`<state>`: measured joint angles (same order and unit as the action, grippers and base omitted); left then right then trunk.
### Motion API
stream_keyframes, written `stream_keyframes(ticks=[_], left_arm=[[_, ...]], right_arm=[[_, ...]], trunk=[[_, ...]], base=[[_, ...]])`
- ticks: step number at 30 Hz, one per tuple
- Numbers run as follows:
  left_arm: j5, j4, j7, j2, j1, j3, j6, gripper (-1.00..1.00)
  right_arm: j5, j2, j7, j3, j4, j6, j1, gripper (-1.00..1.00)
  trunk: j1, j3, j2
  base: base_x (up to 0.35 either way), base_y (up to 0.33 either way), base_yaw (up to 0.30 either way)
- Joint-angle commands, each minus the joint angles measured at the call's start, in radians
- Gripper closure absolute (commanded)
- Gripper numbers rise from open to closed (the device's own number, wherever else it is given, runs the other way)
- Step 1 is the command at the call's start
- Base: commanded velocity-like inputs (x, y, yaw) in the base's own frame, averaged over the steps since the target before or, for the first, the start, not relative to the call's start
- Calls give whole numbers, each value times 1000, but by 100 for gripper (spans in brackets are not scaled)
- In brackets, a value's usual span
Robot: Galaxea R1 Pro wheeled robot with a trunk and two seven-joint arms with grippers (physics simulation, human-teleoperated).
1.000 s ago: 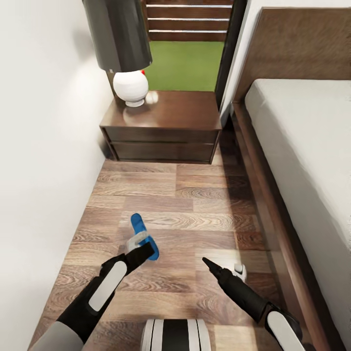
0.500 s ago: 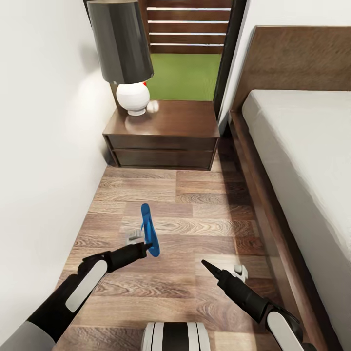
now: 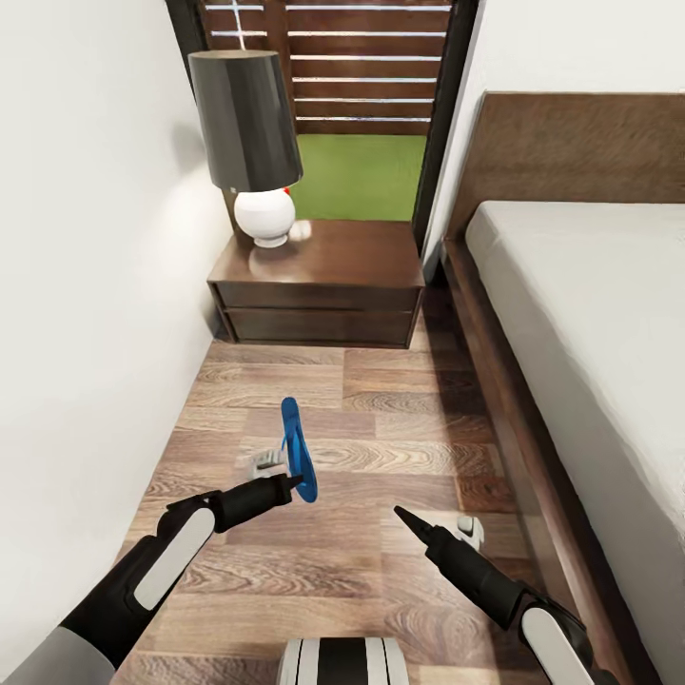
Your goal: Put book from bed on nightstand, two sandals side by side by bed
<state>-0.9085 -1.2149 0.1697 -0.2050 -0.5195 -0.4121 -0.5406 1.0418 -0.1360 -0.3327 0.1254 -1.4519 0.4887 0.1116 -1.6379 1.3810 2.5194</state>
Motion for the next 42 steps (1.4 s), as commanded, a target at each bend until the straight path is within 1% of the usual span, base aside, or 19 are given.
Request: stream_keyframes(ticks=[1,12,21,35,42], left_arm=[[-2,0,0,0,-1,-1,-3,100],[-1,0,-1,3,-1,-6,1,100],[-1,0,-1,15,-1,-7,2,100],[-1,0,0,17,-1,-8,-1,100],[-1,0,0,25,-1,-8,-1,100]], right_arm=[[6,-1,0,0,0,4,0,-100],[7,-1,-2,1,1,5,0,-100],[6,-1,-3,2,1,5,0,-100],[7,-1,-3,2,1,5,0,-100],[7,-1,-3,2,1,5,0,-100]], trunk=[[1,-3,0],[6,-46,-3],[10,-81,-5],[16,-135,-8],[19,-162,-10]], base=[[0,0,0],[0,0,0],[0,0,0],[0,0,0],[0,0,0]])
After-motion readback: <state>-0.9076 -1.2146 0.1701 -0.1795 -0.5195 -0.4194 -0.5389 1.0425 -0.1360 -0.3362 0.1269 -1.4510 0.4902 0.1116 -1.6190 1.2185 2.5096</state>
